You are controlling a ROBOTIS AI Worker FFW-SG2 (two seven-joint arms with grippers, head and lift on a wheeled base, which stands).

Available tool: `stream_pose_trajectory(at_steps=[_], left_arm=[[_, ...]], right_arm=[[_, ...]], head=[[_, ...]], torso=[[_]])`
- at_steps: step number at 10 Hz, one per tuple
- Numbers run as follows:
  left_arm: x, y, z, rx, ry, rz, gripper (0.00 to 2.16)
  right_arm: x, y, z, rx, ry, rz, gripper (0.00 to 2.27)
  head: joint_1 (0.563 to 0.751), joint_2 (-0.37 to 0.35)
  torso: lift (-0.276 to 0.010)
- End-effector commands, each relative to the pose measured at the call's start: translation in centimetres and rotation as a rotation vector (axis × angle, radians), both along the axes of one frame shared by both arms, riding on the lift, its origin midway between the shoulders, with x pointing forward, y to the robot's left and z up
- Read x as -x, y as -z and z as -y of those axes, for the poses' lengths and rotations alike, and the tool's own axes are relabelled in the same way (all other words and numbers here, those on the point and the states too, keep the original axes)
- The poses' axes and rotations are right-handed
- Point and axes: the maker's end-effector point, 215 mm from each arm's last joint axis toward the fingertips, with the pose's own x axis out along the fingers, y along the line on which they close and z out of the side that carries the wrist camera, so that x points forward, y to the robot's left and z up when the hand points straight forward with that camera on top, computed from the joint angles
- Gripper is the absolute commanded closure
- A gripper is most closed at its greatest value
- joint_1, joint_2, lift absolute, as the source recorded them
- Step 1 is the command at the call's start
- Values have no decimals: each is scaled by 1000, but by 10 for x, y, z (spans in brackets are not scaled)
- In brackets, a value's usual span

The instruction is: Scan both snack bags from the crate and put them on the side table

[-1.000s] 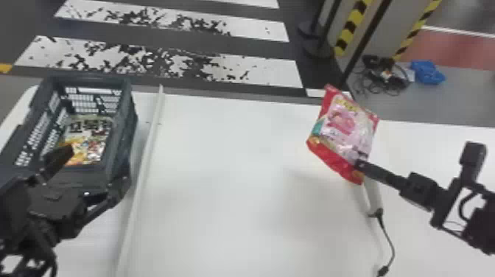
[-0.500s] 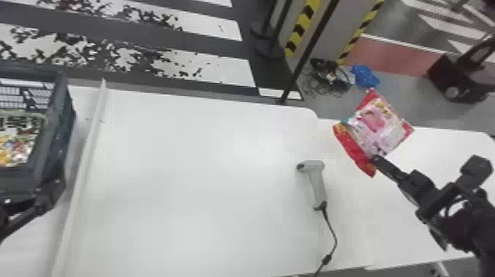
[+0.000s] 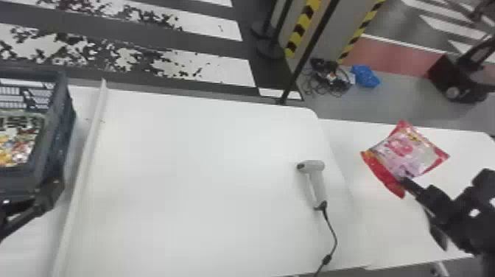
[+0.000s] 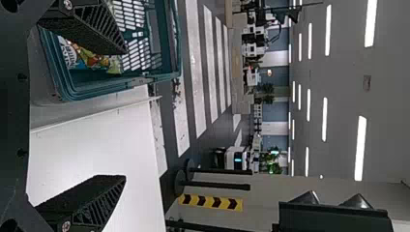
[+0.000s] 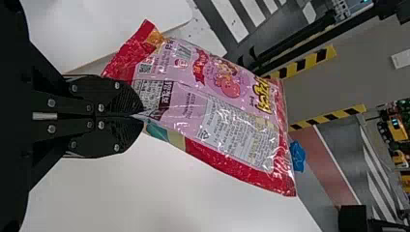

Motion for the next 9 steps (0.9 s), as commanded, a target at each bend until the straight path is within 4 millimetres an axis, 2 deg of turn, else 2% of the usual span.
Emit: stream_pose_trajectory(at_steps=[1, 2, 3, 4, 5, 6, 7, 8, 9], left_arm=[[0, -1, 0, -1, 2, 1, 76], [0, -2, 0, -1, 4, 4, 76], [0, -2, 0, 2, 4, 4, 76], [1, -3, 1, 3, 6, 6, 76], [1, -6, 0, 2, 6, 14, 76], [1, -8, 0, 2, 6, 16, 76], [2, -8, -1, 0, 6, 17, 76], [3, -9, 0, 1, 8, 18, 80], [2, -11, 0, 3, 7, 21, 80]], right_arm=[[10, 28, 10, 16, 21, -106, 2240], [13, 45, 7, 0, 20, -144, 2233], [14, 59, 0, -11, 17, -171, 2017], [13, 61, 5, 26, 41, -177, 1217], [10, 63, 4, 34, 46, -176, 12], [6, 59, 5, 51, 56, -154, -2], [-1, 42, 6, 92, 60, -104, 36], [-9, 21, -3, 147, 41, -46, 56], [-19, -4, -20, 212, 8, 11, 56]], head=[[695, -350], [695, -350], [695, -350], [695, -350], [695, -350], [695, -350], [695, -350], [695, -350], [695, -350]], torso=[[-87], [-87], [-87], [-87], [-87], [-87], [-87], [-87], [-87]])
